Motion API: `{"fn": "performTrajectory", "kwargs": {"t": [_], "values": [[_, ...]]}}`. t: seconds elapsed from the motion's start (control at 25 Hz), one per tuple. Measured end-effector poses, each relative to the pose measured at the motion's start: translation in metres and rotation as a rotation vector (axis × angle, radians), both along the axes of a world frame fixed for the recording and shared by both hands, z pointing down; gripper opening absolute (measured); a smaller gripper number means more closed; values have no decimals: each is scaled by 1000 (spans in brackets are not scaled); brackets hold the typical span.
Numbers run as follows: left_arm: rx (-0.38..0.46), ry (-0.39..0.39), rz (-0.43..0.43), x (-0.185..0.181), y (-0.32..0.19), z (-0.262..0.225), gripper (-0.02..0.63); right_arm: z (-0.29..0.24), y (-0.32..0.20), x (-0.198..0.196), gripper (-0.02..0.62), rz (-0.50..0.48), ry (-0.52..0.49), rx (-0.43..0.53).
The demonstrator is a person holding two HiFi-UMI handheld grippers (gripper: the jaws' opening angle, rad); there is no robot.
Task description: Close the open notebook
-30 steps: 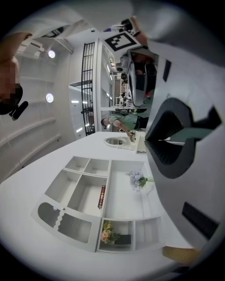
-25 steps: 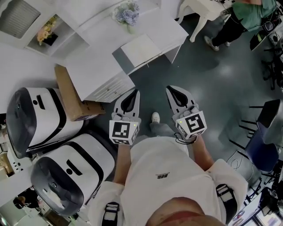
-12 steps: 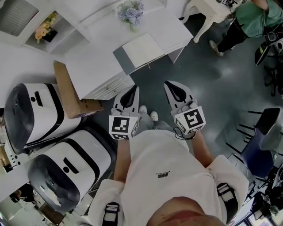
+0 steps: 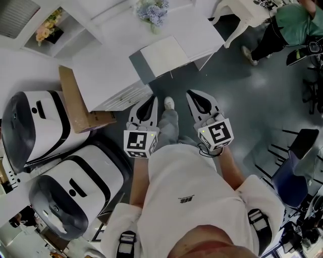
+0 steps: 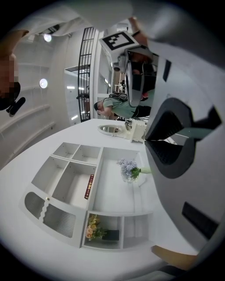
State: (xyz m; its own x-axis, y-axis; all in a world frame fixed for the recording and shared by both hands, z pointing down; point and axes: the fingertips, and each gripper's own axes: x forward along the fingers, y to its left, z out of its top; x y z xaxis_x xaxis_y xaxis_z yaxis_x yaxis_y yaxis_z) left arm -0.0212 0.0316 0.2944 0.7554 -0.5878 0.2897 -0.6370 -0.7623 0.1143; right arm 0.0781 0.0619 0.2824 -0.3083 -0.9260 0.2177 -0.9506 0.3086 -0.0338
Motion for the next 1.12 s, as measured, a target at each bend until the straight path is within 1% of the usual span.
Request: {"fn": "performTrajectory", "kwargs": {"t": [0.2,0.32,0.68,0.88,1.12], "values": [[-23,0,-27,-1,-18,21,0,16,-21,3,-5,-19,-6,-17],[-44,10,-44,-1,-30,35,0,26,-36,3,-5,-40,-3,-47],[-132,14,-147,-9,-70,88,0,69,-81,1,-5,-142,4,-118],[-182,-3,-203,-18,-90,121,0,98,-105,-5,-5,-195,29,-166],[-235,-25,-247,-26,-109,162,0,132,-126,-12,-5,-259,35,-212]]}}
